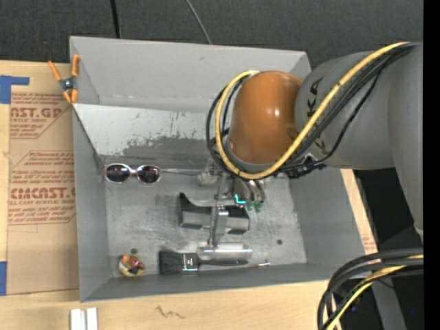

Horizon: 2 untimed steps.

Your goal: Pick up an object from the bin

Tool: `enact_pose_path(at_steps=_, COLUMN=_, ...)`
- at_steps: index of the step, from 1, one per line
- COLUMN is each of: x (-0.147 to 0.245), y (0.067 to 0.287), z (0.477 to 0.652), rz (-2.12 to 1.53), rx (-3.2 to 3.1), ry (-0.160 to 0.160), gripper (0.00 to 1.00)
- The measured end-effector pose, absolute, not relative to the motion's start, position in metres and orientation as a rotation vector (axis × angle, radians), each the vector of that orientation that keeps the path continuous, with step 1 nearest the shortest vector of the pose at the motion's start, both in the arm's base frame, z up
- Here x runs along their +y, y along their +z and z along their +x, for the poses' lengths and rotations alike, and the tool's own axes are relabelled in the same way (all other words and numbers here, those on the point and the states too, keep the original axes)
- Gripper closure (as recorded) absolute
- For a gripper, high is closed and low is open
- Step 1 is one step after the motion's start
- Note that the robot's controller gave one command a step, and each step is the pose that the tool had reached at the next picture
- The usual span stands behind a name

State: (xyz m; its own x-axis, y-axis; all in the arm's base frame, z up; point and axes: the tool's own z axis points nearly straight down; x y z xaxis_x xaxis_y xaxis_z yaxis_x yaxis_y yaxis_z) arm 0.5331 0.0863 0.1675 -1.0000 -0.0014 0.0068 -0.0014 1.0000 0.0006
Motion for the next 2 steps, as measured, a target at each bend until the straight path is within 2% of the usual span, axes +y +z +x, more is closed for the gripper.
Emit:
enact_pose_path(at_steps=1, x=0.086, y=0.171, z=0.535, rz=0.001, rx=-3.142, ry=-0.002, gripper=0.00)
enact_pose_path(at_steps=2, x=0.077, y=0.074, z=0.569, rz=0.090, rx=-3.146, ry=-0.003, gripper=1.00)
